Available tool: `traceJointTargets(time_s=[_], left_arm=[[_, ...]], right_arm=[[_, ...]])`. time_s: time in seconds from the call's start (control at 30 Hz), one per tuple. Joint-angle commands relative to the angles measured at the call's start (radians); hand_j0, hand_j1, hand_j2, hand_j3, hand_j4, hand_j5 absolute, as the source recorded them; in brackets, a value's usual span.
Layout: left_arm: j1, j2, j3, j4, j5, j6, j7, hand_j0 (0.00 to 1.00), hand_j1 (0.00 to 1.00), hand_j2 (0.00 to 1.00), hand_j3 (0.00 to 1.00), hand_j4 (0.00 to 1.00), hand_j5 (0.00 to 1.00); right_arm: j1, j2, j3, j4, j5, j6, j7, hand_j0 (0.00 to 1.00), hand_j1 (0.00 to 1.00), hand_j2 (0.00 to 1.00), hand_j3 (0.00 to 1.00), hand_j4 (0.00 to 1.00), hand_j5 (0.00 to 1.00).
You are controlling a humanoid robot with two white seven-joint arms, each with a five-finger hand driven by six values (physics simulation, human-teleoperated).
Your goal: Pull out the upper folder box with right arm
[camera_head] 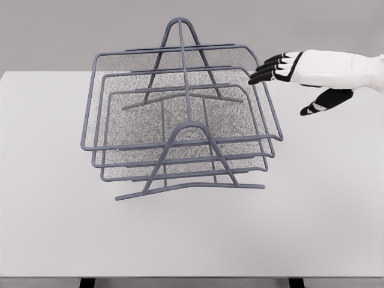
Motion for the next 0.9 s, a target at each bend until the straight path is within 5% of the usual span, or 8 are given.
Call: traceJointTargets(time_s=[0.0, 0.07, 0.13, 0.67, 0.87], left_arm=[[0.002, 0.000, 0.000, 0.000, 0.000, 0.000, 0.000, 1.00, 1.00, 1.00, 1.00, 1.00, 1.00], [0.000, 0.000, 0.000, 0.000, 0.000, 0.000, 0.000, 1.00, 1.00, 1.00, 1.00, 1.00, 1.00], [0.000, 0.000, 0.000, 0.000, 0.001, 0.000, 0.000, 1.00, 1.00, 1.00, 1.00, 1.00, 1.00], [0.000, 0.000, 0.000, 0.000, 0.000, 0.000, 0.000, 1.00, 1.00, 1.00, 1.00, 1.00, 1.00], [0.000, 0.000, 0.000, 0.000, 0.001, 0.000, 0.000, 1.00, 1.00, 1.00, 1.00, 1.00, 1.00]], right_arm=[[0.000, 0.016, 0.006, 0.037, -0.003, 0.003, -0.001, 1.00, 1.00, 1.00, 1.00, 1.00, 1.00], [-0.008, 0.082, 0.005, 0.201, 0.031, 0.003, -0.001, 1.00, 1.00, 1.00, 1.00, 1.00, 1.00], [-0.017, 0.162, 0.003, 0.232, 0.149, 0.003, -0.001, 1.00, 1.00, 1.00, 1.00, 1.00, 1.00], [-0.037, 0.104, 0.167, 0.144, 0.174, 0.003, -0.001, 1.00, 1.00, 1.00, 1.00, 1.00, 1.00], [-0.002, 0.022, 0.169, 0.146, 0.174, 0.003, -0.001, 1.00, 1.00, 1.00, 1.00, 1.00, 1.00]])
